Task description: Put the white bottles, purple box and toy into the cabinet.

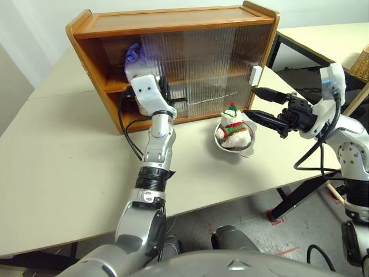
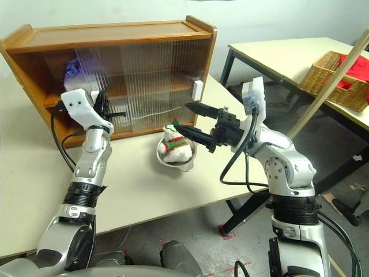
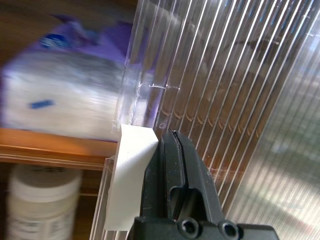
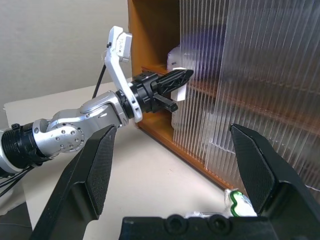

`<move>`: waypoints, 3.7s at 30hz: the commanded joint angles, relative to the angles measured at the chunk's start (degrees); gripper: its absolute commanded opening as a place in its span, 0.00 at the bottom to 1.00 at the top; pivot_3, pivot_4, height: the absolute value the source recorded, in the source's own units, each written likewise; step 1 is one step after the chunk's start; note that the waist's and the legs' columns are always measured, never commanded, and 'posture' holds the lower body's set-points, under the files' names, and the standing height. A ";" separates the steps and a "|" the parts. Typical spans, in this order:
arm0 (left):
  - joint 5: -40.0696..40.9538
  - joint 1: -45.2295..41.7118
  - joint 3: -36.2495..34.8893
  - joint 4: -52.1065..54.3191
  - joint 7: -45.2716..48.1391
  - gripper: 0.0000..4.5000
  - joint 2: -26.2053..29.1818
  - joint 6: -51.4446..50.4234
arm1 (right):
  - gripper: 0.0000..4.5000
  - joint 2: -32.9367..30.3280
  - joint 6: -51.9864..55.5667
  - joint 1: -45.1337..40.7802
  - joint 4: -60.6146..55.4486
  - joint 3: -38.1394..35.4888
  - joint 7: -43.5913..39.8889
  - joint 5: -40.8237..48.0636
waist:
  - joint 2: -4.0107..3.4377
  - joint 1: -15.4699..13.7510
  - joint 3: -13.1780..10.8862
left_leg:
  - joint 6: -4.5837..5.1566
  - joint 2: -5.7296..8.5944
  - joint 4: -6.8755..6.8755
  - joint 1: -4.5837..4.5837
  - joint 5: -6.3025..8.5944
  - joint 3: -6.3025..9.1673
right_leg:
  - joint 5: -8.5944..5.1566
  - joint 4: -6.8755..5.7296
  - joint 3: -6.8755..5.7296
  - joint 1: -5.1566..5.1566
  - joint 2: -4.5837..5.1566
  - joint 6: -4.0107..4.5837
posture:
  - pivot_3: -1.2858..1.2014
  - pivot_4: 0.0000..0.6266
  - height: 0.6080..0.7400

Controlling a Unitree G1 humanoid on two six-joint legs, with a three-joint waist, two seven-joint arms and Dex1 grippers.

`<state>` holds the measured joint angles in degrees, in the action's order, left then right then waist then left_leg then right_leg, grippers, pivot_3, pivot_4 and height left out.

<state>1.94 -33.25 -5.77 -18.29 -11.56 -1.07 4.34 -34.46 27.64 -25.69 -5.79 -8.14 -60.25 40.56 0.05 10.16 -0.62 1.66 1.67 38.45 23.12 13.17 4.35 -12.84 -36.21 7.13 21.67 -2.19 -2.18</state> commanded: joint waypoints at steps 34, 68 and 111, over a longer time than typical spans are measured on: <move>6.34 9.05 -3.85 13.12 5.99 0.01 1.57 -8.21 | 1.00 2.41 -1.20 -4.41 4.66 2.97 -3.86 -1.98 | 0.00 -5.85 0.01 | -0.07 -0.31 -0.23 -0.11 0.02 0.06 | 0.00 -0.01 0.14 0.09 0.02 0.62 | 0.48 0.00 1.00; 46.93 11.41 -9.34 23.22 68.96 0.99 32.87 -33.89 | 1.00 3.68 -22.57 -8.15 32.14 -3.62 5.19 -14.02 | -0.18 -6.73 0.12 | -0.21 -1.21 -0.62 0.22 0.05 0.28 | 0.34 -0.05 0.07 0.92 0.06 2.09 | 0.48 0.00 1.00; 47.13 14.84 -10.67 24.44 70.66 1.00 30.26 -29.78 | 0.01 5.32 -8.86 -26.05 45.93 -1.17 20.02 -25.45 | -0.35 -6.84 0.09 | -0.03 -1.79 -0.77 0.23 -0.06 0.17 | 0.41 -0.14 -0.08 0.97 -0.13 2.16 | 0.50 0.00 1.00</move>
<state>49.46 -18.79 -16.83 5.37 59.02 29.25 -26.01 -29.72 16.91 -50.67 41.69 -10.26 -39.78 14.75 -0.30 3.32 -0.53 1.64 -0.12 37.68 23.35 13.11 4.52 -12.43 -36.35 7.05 22.64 -2.33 -0.02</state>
